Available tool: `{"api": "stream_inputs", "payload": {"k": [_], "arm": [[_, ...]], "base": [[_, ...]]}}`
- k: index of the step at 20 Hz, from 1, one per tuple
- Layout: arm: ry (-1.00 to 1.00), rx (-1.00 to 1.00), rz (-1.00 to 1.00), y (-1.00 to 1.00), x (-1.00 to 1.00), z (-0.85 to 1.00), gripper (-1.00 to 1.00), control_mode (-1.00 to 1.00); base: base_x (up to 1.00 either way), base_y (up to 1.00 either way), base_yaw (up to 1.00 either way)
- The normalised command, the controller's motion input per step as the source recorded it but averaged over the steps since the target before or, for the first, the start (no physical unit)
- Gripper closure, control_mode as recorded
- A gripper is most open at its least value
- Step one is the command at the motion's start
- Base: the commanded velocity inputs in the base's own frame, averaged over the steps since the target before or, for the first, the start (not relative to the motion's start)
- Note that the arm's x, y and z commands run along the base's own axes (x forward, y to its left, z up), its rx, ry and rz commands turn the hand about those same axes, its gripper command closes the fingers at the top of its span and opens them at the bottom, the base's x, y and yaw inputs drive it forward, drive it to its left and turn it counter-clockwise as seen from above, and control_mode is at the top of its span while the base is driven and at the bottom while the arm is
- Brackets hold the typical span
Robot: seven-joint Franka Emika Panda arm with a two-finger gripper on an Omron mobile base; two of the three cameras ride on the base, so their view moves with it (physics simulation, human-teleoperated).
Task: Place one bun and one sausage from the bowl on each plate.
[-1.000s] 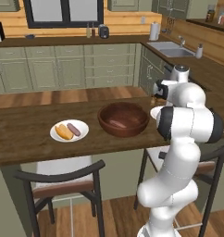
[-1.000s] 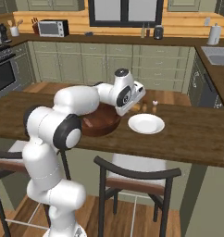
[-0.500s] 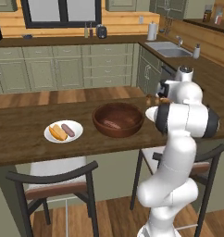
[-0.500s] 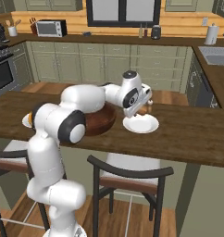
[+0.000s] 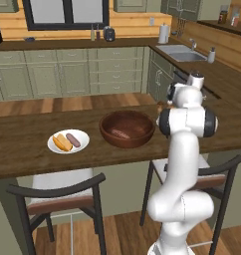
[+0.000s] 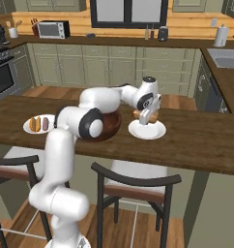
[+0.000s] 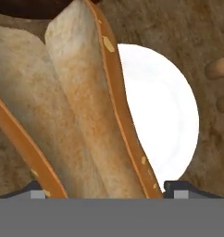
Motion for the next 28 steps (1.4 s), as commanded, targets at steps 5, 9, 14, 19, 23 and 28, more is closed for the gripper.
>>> {"api": "stream_inputs", "payload": {"k": [5, 9, 14, 19, 23, 28], "arm": [[0.07, 0.01, 0.15, 0.10, 0.02, -0.79, 1.00, -1.00], [0.00, 0.00, 0.10, 0.41, -0.05, -0.71, 1.00, -1.00], [0.00, 0.00, 0.08, 0.30, 0.00, -0.65, 1.00, -1.00], [-0.20, 0.03, 0.09, 0.08, -0.12, -0.28, -1.00, -1.00], [-0.31, 0.16, 0.07, -0.14, 0.00, 0.06, -1.00, -1.00], [-0.27, 0.08, 0.09, -0.04, 0.30, 0.37, -1.00, -1.00]], "base": [[0.00, 0.00, 0.00], [0.00, 0.00, 0.00], [0.00, 0.00, 0.00], [0.00, 0.00, 0.00], [0.00, 0.00, 0.00], [0.00, 0.00, 0.00]]}}
